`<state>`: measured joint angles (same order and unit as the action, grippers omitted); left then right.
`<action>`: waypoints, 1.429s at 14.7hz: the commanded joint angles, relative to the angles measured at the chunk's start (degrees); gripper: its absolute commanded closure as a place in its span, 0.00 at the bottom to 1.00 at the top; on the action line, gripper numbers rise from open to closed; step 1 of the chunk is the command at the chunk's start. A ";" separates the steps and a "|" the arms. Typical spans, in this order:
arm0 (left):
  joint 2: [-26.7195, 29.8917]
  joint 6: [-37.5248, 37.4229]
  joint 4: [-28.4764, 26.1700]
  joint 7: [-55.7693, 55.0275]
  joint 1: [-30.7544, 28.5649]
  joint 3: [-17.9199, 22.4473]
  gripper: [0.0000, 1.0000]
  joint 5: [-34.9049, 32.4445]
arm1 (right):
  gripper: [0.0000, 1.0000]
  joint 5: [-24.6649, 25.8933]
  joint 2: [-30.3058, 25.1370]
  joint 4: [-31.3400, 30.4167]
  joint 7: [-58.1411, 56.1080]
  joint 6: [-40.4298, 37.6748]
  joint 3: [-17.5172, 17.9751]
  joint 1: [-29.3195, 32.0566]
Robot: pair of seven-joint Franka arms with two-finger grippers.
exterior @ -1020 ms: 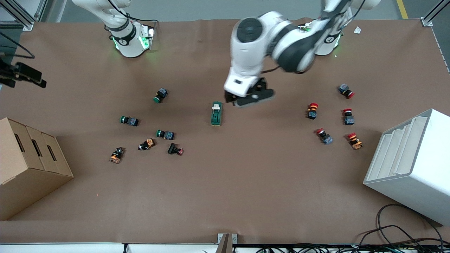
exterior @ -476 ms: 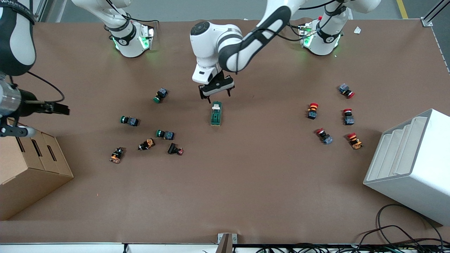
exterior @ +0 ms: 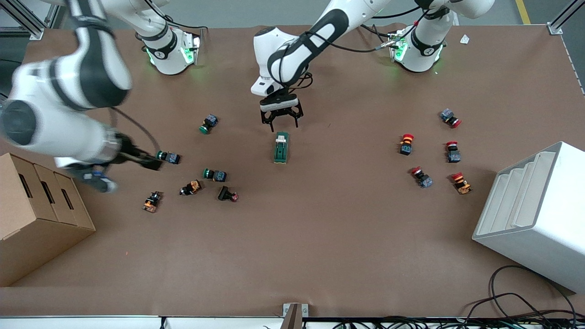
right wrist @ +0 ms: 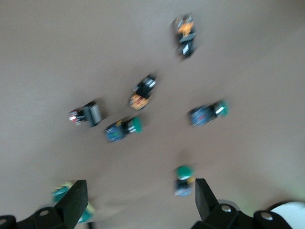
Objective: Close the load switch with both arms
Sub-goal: 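Reach the right gripper to the white lever while the left gripper hovers, then push the white lever down with the right gripper while the left gripper steadies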
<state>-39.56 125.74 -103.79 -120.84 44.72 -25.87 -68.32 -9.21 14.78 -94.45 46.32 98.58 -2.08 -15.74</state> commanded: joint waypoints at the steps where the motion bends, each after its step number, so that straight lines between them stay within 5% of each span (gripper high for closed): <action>1: -1.82 0.21 -1.07 -9.46 0.37 0.21 0.02 -12.15 | 0.00 -3.79 2.43 -1.00 14.19 4.76 -0.56 -5.33; 7: -6.57 -4.97 -1.42 -17.85 1.95 0.65 0.02 -29.49 | 0.00 -11.34 9.82 -4.15 30.57 20.47 -0.56 -16.85; 15: -10.61 -10.06 -1.94 -24.96 5.56 0.74 0.02 -35.21 | 0.00 -13.64 11.06 -16.72 35.94 40.79 -0.56 -27.84; 21: -12.64 -11.21 -1.95 -26.55 5.73 0.82 0.02 -38.03 | 0.00 -14.17 15.80 -17.35 39.46 48.10 -0.56 -33.21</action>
<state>-49.01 113.24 -106.37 -144.93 50.39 -25.36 -105.00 -21.71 29.43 -111.36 85.09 144.54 -1.97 -47.14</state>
